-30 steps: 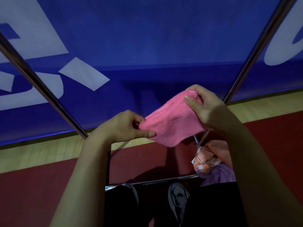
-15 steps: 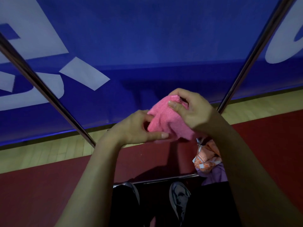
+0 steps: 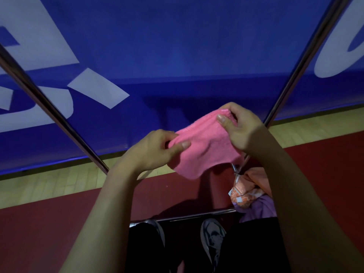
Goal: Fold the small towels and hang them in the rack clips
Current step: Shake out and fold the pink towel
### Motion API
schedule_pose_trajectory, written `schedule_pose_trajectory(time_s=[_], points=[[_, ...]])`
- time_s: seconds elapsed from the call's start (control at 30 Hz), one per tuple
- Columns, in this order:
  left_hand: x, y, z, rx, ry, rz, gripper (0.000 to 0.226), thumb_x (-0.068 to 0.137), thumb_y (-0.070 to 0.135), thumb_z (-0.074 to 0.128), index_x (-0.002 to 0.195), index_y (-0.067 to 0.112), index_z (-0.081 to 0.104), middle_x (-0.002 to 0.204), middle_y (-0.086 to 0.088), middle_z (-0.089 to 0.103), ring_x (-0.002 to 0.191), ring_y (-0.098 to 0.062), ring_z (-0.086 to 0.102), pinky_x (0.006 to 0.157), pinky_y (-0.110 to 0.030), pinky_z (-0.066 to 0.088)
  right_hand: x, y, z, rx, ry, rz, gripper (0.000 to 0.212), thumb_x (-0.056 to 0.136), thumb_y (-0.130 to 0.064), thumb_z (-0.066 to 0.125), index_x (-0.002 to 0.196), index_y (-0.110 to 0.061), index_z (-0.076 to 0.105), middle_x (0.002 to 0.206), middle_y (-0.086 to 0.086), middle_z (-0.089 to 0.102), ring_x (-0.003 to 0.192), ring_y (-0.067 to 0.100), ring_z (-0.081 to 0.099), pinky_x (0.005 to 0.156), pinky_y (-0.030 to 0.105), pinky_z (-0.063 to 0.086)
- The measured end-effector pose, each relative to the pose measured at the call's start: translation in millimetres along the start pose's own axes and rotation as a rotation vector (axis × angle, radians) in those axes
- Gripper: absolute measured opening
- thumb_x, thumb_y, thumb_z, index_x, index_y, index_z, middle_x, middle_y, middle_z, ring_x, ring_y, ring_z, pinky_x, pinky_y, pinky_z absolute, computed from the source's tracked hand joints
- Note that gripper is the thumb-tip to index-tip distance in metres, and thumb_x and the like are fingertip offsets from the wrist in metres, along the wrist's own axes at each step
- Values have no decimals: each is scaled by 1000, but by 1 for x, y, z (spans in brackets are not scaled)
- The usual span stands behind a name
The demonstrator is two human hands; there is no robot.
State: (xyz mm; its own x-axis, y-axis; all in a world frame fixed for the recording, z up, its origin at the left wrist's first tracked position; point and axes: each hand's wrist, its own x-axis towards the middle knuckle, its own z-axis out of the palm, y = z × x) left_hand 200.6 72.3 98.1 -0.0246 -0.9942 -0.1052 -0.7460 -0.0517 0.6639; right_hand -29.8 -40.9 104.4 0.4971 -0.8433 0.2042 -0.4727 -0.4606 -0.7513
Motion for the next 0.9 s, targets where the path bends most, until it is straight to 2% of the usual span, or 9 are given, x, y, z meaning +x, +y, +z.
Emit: schedule_pose_trajectory(time_s=[0.1,0.2,0.33,0.4,0.53,0.67,0.73,0.8,0.9], points=[[-3,6,-4,-135,17,54,34,106,43,55,92,18,73,74,-9,68,60,-20,61,56,-31,50,0,8,-3,-41,-22,38,12,102,-26,57,109,-18,63,93,-5,66,82,9,59,65,7,40],[-4,11,-3,-146,49,105,48,96,59,63,90,14,76,75,-18,67,59,-30,58,53,-38,48,-3,18,3,-121,-141,31,12,100,-23,58,110,-19,63,90,-9,66,86,14,61,73,21,42],[-4,19,3,-163,55,105,56,81,71,69,85,16,79,70,-14,67,52,-21,51,50,-40,45,-10,5,27,95,-321,51,45,87,-57,62,116,-22,63,94,-10,71,86,1,68,82,23,53],[-5,19,1,-172,43,99,57,80,72,70,85,16,79,73,-17,66,54,-19,50,51,-44,44,-11,-4,38,117,-406,14,43,90,-55,60,118,-23,61,98,-13,71,88,-1,68,80,18,52],[-15,21,-14,-224,-4,78,45,77,66,78,95,26,83,85,0,79,75,-26,74,71,-49,59,-13,-13,35,210,-447,-29,17,101,-32,60,113,-21,65,97,-13,68,88,-1,66,74,12,48],[-19,19,-20,-217,-80,16,40,67,47,87,100,25,84,95,10,81,93,-26,76,87,-46,58,-18,-20,28,305,-568,-56,19,92,-32,73,110,-27,69,101,-18,70,97,-2,66,90,20,53],[-19,17,-21,-173,-125,-1,42,65,49,87,101,28,84,98,11,81,98,-24,76,90,-43,59,-20,-21,32,191,-661,-37,40,83,-46,80,119,-35,66,118,-20,67,111,-1,64,99,25,52],[-21,20,-24,-173,-171,5,38,65,47,86,100,32,83,101,19,80,97,-4,75,89,-25,58,-21,-21,39,-19,-719,-48,56,75,-59,81,123,-38,62,126,-19,63,114,2,61,99,25,51],[-23,20,-28,-188,-169,-5,38,63,59,82,97,40,82,101,20,79,93,0,75,86,-25,60,-18,-18,46,-229,-747,-119,22,85,-47,76,88,-32,60,92,-9,65,87,13,61,76,30,48]])
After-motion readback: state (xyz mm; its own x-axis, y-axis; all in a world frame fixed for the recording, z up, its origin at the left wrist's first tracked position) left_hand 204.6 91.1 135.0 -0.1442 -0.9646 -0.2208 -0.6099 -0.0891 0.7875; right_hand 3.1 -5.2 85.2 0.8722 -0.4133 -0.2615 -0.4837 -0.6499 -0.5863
